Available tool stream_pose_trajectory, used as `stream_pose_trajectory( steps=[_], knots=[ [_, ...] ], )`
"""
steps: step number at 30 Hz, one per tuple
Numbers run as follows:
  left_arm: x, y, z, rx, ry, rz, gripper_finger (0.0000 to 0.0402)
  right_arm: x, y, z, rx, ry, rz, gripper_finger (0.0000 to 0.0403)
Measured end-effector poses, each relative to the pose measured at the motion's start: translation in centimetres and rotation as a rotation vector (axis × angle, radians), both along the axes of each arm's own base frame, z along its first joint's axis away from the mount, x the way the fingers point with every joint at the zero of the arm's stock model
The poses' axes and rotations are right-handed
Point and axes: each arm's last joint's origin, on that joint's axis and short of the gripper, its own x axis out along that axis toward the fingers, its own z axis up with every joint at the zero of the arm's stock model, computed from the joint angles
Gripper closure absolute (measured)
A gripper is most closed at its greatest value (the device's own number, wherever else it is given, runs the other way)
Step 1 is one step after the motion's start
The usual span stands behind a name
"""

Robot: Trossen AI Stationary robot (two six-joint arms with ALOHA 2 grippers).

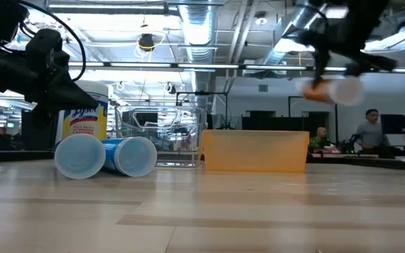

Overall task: Pick & place silicon tubes, Sealant and Lysol wipes
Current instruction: Put the top orange sealant into the orange bin

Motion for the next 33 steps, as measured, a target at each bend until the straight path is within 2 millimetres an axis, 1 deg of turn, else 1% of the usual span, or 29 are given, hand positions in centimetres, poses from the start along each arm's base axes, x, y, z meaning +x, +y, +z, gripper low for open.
stream_pose_trajectory(
  steps=[3, 5, 8, 10, 12, 15, 20, 25, 30, 33],
  knots=[
    [0.0, 0.0, 0.0, 0.000, 0.000, 0.000, 0.0401, 1.8, -0.2, 1.8, -0.054, -0.075, 0.046, 0.0216],
    [0.0, 0.0, 0.0, -0.001, 0.000, 0.000, 0.0402, 3.3, -0.4, 2.5, -0.081, -0.097, 0.067, 0.0216],
    [0.0, 0.0, 0.0, -0.004, -0.004, -0.003, 0.0401, 5.6, -0.8, 3.0, -0.097, -0.121, 0.063, 0.0216],
    [0.0, 0.0, 0.1, -0.007, -0.007, -0.005, 0.0401, 7.1, -1.1, 2.8, -0.107, -0.125, 0.052, 0.0216],
    [0.0, 0.0, 0.0, -0.008, -0.007, -0.008, 0.0401, 8.6, -1.5, 2.3, -0.116, -0.124, 0.036, 0.0215],
    [0.0, -0.1, 0.0, -0.011, -0.006, -0.017, 0.0401, 10.7, -2.1, 1.3, -0.112, -0.169, -0.004, 0.0210],
    [0.0, -0.1, 0.0, -0.014, -0.005, -0.029, 0.0401, 13.2, -3.3, -1.0, -0.102, -0.186, -0.051, 0.0214],
    [0.0, -0.1, 0.0, -0.014, -0.005, -0.030, 0.0401, 14.8, -3.8, -2.9, -0.099, -0.187, -0.057, 0.0215],
    [0.0, -0.1, 0.0, -0.014, -0.005, -0.030, 0.0401, 15.9, -3.7, -4.6, -0.073, -0.175, -0.039, 0.0215],
    [0.0, -0.1, 0.0, -0.014, -0.005, -0.030, 0.0402, 16.3, -3.7, -5.7, -0.066, -0.144, -0.037, 0.0216]
  ],
)
